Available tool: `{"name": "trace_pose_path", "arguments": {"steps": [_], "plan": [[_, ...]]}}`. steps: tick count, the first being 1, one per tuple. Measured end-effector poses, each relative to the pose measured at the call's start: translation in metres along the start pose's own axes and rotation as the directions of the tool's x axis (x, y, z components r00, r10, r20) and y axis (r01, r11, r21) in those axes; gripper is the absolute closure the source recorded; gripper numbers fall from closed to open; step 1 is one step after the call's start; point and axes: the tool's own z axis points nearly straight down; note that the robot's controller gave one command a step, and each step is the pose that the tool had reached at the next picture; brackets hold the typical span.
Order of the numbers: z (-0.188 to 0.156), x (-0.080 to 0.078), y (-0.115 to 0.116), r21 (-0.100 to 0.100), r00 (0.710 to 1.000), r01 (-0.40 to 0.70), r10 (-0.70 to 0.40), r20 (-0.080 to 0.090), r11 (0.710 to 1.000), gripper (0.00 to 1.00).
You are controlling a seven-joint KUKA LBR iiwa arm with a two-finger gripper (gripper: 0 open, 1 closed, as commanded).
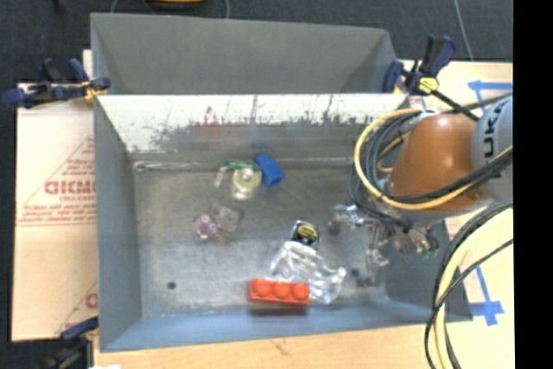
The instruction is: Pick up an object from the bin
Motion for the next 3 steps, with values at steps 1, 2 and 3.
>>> {"name": "trace_pose_path", "arguments": {"steps": [1,2,3], "plan": [[0.001,-0.003,0.04,0.001,0.935,-0.355,0.355,-0.004,0.935,0.0],[0.001,-0.024,0.075,0.003,0.904,-0.427,0.427,-0.002,0.904,0.0],[-0.045,0.001,0.12,0.002,0.963,-0.269,0.269,-0.005,0.963,0.0]]}}
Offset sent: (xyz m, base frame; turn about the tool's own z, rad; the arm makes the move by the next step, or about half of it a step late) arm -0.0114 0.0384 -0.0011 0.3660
